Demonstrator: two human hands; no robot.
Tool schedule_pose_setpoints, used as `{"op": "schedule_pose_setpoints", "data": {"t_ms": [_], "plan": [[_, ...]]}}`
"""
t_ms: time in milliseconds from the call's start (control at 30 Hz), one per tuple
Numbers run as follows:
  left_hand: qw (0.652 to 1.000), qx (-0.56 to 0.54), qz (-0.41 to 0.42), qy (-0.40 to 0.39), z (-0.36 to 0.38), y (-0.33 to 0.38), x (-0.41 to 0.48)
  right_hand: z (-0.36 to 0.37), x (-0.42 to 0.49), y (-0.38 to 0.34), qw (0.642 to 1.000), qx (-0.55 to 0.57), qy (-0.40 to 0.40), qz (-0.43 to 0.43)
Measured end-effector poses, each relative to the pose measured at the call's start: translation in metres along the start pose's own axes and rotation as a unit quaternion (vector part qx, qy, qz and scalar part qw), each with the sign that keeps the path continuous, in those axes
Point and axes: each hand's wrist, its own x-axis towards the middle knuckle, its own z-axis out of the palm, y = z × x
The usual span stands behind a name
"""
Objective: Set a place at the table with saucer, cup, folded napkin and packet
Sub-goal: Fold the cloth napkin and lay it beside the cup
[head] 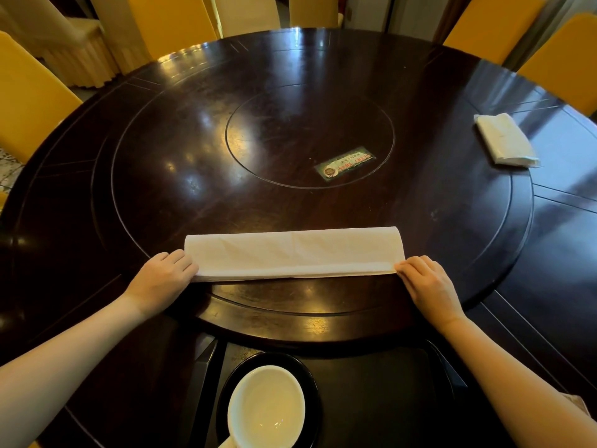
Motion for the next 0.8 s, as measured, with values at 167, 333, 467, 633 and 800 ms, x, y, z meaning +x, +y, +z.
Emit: {"op": "schedule_pose_setpoints", "data": {"t_ms": [167,333,467,633,800], "plan": [[0.999,0.020,-0.018,0.019,-0.003,0.002,0.006,0.000,0.000,0.000,1.000,-0.003,-0.003,0.003],[0.998,0.037,-0.051,0.007,0.011,0.015,-0.007,0.001,-0.001,0.002,1.000,-0.009,-0.009,0.001],[0.997,0.030,-0.075,-0.005,0.014,0.023,-0.015,0.000,-0.001,0.002,1.000,-0.007,-0.014,0.001],[0.982,0.013,-0.187,-0.035,-0.009,0.035,0.015,-0.002,0.001,0.001,1.000,-0.008,-0.020,-0.011],[0.965,-0.130,-0.188,0.130,-0.032,0.084,0.105,-0.002,0.002,0.001,1.000,-0.014,-0.018,-0.014]]}}
